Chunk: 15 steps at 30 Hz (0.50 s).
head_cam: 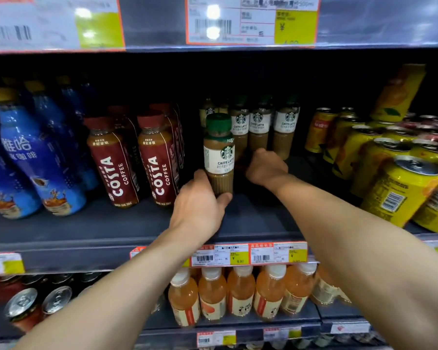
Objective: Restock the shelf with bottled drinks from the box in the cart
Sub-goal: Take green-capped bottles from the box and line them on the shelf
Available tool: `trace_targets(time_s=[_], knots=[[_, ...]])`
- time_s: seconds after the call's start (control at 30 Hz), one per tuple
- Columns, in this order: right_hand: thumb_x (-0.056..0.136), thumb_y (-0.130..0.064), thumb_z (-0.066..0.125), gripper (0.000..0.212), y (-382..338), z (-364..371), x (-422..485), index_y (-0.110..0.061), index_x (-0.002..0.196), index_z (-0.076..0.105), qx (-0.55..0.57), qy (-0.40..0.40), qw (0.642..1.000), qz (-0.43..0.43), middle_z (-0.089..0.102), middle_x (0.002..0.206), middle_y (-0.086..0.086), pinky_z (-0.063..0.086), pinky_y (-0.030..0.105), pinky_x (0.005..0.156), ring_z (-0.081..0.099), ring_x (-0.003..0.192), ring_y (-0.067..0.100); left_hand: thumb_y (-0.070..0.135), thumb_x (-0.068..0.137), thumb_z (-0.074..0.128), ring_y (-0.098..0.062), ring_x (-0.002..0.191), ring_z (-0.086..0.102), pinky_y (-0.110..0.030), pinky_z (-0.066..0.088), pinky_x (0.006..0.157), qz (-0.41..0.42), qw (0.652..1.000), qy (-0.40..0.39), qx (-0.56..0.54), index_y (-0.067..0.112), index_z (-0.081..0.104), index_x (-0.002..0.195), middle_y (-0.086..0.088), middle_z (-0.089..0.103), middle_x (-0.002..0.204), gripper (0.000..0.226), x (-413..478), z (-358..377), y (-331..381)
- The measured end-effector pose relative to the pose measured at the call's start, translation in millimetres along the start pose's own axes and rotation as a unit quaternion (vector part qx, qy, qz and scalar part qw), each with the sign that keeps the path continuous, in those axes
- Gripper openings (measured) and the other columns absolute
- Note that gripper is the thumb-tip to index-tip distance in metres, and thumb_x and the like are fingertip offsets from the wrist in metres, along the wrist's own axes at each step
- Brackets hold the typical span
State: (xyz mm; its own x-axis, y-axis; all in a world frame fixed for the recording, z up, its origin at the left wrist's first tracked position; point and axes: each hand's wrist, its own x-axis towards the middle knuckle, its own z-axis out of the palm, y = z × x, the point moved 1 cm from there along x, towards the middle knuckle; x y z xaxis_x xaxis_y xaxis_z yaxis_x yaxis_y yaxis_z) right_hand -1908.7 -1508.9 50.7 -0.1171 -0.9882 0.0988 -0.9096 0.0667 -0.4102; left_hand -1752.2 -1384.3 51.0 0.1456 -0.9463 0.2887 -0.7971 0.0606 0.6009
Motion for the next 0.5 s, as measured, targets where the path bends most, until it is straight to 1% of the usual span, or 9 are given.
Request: trace_targets(time_s=[0.07,0.13,0.17,0.2,0.23,0.3,0.37,0.43,0.5], knots=[[0.088,-0.047,0.064,0.047,10,-5,-12,-0.015,0.122,0.057,-0.016,-0.034,0.999,-0.025,0.064,0.124,0.01,0.047,0.032,0.083,0.061,0.114,0.031,0.038,0.086,0.074,-0.037,0.109,0.058,-0.035,0.043,0.082,-0.018,1.0,-0.016,-0.002,0.013,0.044,0.114,-0.015,0.062,0.114,0.048,15,7,5],[0.086,-0.056,0.065,0.046,20,-11,-26,-0.022,0.117,0.062,-0.03,-0.06,0.996,-0.064,0.063,0.125,0.007,0.047,0.031,0.086,0.059,0.115,0.029,0.034,0.086,0.074,-0.036,0.113,0.058,-0.035,0.043,0.084,-0.046,0.998,-0.021,-0.025,0.013,0.041,0.118,-0.014,0.061,0.119,0.051,32,16,10],[0.087,-0.06,0.063,0.046,24,-14,-33,-0.024,0.117,0.063,-0.046,-0.07,0.993,-0.083,0.06,0.127,0.007,0.046,0.032,0.091,0.055,0.119,0.029,0.032,0.086,0.074,-0.035,0.113,0.058,-0.034,0.043,0.083,-0.058,0.997,-0.019,-0.039,0.012,0.04,0.12,-0.014,0.061,0.121,0.052,40,21,12],[0.087,-0.062,0.061,0.049,29,-17,-39,-0.026,0.121,0.063,-0.062,-0.078,0.99,-0.097,0.055,0.131,0.007,0.044,0.033,0.098,0.05,0.125,0.03,0.03,0.087,0.074,-0.035,0.113,0.058,-0.034,0.043,0.083,-0.067,0.996,-0.014,-0.054,0.012,0.04,0.122,-0.013,0.061,0.122,0.052,47,25,12],[0.088,-0.064,0.058,0.053,34,-18,-45,-0.028,0.128,0.061,-0.071,-0.084,0.988,-0.106,0.051,0.135,0.007,0.041,0.034,0.104,0.044,0.13,0.03,0.029,0.088,0.073,-0.034,0.113,0.059,-0.035,0.044,0.084,-0.071,0.995,-0.007,-0.067,0.011,0.04,0.124,-0.013,0.061,0.122,0.052,54,29,13],[0.09,-0.066,0.053,0.059,42,-19,-55,-0.032,0.139,0.054,-0.076,-0.087,0.986,-0.116,0.044,0.144,0.004,0.036,0.038,0.111,0.037,0.136,0.029,0.027,0.09,0.07,-0.033,0.111,0.06,-0.036,0.046,0.085,-0.075,0.994,0.007,-0.083,0.01,0.039,0.126,-0.014,0.062,0.121,0.05,66,37,13],[0.092,-0.067,0.047,0.061,47,-17,-61,-0.036,0.144,0.048,-0.085,-0.082,0.985,-0.123,0.039,0.152,0.0,0.033,0.042,0.114,0.033,0.139,0.028,0.027,0.092,0.068,-0.033,0.115,0.058,-0.038,0.046,0.089,-0.082,0.993,0.021,-0.081,0.009,0.039,0.128,-0.015,0.06,0.124,0.049,78,45,15],[0.094,-0.068,0.042,0.062,48,-12,-62,-0.037,0.148,0.042,-0.095,-0.078,0.984,-0.128,0.033,0.157,-0.002,0.031,0.041,0.115,0.029,0.142,0.027,0.028,0.093,0.066,-0.034,0.122,0.054,-0.042,0.046,0.097,-0.095,0.993,0.035,-0.061,0.008,0.042,0.131,-0.016,0.055,0.132,0.049,90,49,16],[0.095,-0.068,0.039,0.063,51,-10,-61,-0.037,0.149,0.04,-0.1,-0.074,0.983,-0.135,0.03,0.159,-0.003,0.03,0.04,0.115,0.027,0.144,0.026,0.029,0.093,0.064,-0.035,0.124,0.051,-0.044,0.045,0.1,-0.102,0.993,0.042,-0.047,0.008,0.047,0.133,-0.017,0.052,0.135,0.048,100,52,17]])
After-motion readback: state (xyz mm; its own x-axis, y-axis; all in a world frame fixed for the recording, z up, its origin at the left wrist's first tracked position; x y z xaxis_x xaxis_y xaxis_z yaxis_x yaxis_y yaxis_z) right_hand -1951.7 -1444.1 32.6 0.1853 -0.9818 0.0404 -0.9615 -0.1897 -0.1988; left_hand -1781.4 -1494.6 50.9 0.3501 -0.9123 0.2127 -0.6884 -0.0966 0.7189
